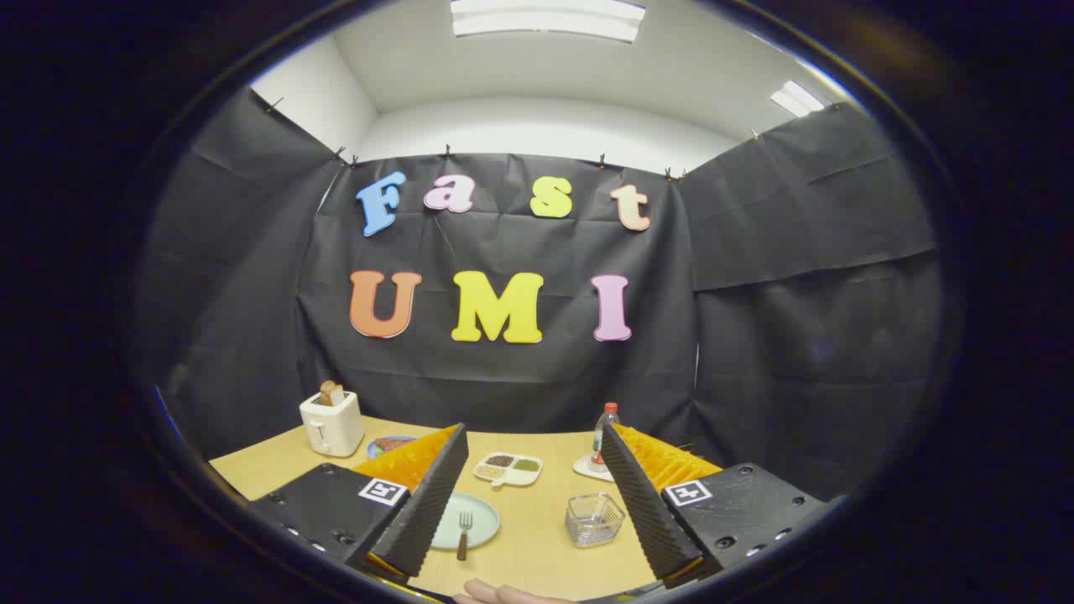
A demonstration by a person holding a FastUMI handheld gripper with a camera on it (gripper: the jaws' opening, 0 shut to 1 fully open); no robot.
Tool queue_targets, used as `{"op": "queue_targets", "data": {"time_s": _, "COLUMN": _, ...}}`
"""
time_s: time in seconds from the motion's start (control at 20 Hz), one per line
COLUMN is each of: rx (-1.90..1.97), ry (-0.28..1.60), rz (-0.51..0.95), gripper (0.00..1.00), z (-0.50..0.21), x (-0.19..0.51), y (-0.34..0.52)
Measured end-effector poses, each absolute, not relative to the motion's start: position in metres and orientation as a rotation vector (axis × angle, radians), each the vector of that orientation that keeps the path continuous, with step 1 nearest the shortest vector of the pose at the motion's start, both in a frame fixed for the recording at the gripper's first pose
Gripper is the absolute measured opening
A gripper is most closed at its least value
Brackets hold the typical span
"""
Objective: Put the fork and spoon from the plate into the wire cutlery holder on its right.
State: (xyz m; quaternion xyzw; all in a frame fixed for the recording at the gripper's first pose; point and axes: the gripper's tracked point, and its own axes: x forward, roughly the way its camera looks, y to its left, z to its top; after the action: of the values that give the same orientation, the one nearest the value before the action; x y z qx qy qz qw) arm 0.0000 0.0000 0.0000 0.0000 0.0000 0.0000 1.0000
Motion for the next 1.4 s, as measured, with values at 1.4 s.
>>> {"op": "queue_targets", "data": {"time_s": 1.4, "rx": -0.094, "ry": 0.495, "rz": 0.115, "gripper": 0.96, "z": -0.143, "x": 0.071, "y": 0.062}}
